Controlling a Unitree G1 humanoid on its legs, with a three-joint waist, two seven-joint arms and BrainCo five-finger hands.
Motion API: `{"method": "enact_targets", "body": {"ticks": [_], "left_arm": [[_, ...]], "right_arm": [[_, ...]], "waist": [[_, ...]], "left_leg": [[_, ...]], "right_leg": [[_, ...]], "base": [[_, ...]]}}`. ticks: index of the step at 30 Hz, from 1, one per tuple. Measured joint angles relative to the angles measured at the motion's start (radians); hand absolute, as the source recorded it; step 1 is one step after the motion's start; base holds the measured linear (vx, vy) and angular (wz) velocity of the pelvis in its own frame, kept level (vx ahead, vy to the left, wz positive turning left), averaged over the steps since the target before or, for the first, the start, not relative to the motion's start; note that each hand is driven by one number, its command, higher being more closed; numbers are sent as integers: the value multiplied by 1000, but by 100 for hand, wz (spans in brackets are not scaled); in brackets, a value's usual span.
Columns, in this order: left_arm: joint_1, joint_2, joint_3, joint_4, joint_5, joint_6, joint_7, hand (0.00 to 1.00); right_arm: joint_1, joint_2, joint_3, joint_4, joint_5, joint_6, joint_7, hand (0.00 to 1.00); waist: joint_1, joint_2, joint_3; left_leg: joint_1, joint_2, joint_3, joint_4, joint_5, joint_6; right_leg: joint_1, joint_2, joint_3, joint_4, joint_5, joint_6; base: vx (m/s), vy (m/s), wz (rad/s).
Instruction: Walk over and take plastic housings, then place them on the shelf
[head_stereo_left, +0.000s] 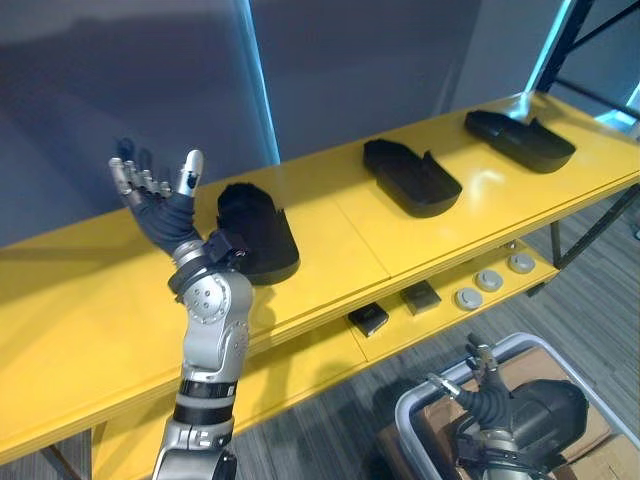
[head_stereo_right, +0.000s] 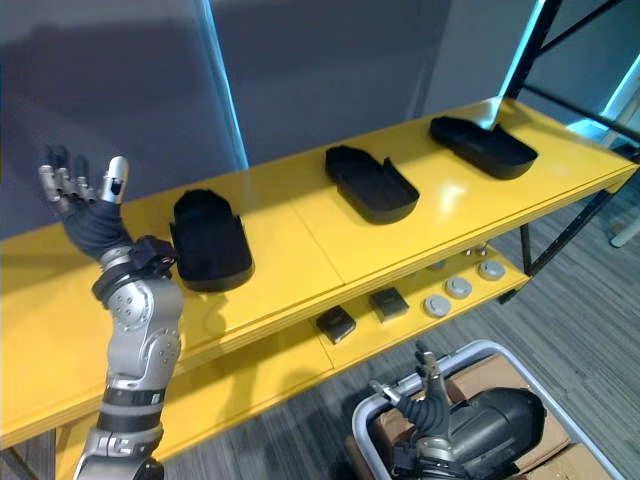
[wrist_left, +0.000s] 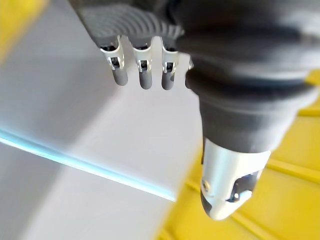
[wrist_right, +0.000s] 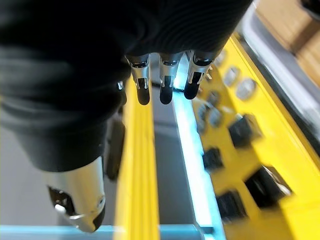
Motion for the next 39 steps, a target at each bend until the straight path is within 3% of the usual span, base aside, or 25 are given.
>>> {"method": "enact_targets", "body": {"ticks": [2,3,5,10,13,17,23,26,32,39], "left_arm": [[183,-37,5,-107,196,22,-3,0],[288,-66,-15,-147,244,23,-9,100],[422,-103,-68,-175,256,22,-42,100],[682,-114,-268,-159,174,5,-203,100],[718,-117,-290,-82,119,8,-297,100],[687,-103,-286,15,114,16,-353,100],[431,-62,-180,178,97,37,-334,100],[245,-22,-141,272,71,42,-292,100],[40,65,-127,360,19,42,-225,100],[-53,87,-131,399,-19,29,-218,100]], "right_arm": [[5,1,-26,12,0,-10,1,0],[15,4,-47,12,0,-16,1,0],[46,23,-81,12,0,-16,0,0],[92,76,-69,10,-1,-16,0,0],[108,87,-7,10,0,-16,8,0],[107,86,40,10,0,-16,43,0],[64,77,35,11,0,-16,51,0],[17,74,38,17,1,-16,46,0],[-34,73,55,77,1,-16,22,0],[-53,73,79,90,1,-16,11,0]], "waist": [[17,7,-9],[20,16,-15],[36,18,-19],[62,5,-41],[82,-1,-64],[93,-31,-67],[84,-87,11],[70,-87,60],[60,-90,152],[59,-88,179]], "left_leg": [[-28,-3,-66,84,-56,-1],[-44,-2,-79,113,-75,1],[-45,-5,-92,120,-76,1],[-44,-10,-88,118,-74,3],[-42,-8,-50,119,-78,-3],[-64,-6,-14,126,-80,-7],[-196,7,-24,257,-108,-5],[-273,12,-46,333,-131,2],[-328,10,-75,363,-138,6],[-343,-2,-99,348,-138,6]], "right_leg": [[2,2,22,3,-4,2],[2,0,18,3,-9,9],[7,-3,11,8,-13,13],[-7,-10,17,41,-22,22],[-29,-4,48,62,-24,26],[-71,3,79,73,-25,27],[-144,4,87,71,2,42],[-176,-1,70,68,22,34],[-200,-6,60,53,45,22],[-220,-9,60,53,44,22]], "base": [[-40,10,-20],[-39,12,2],[-46,23,16],[-39,33,-1],[-4,45,-29],[-4,39,-28],[-2,53,3],[-6,103,18],[29,84,11],[30,56,2]]}}
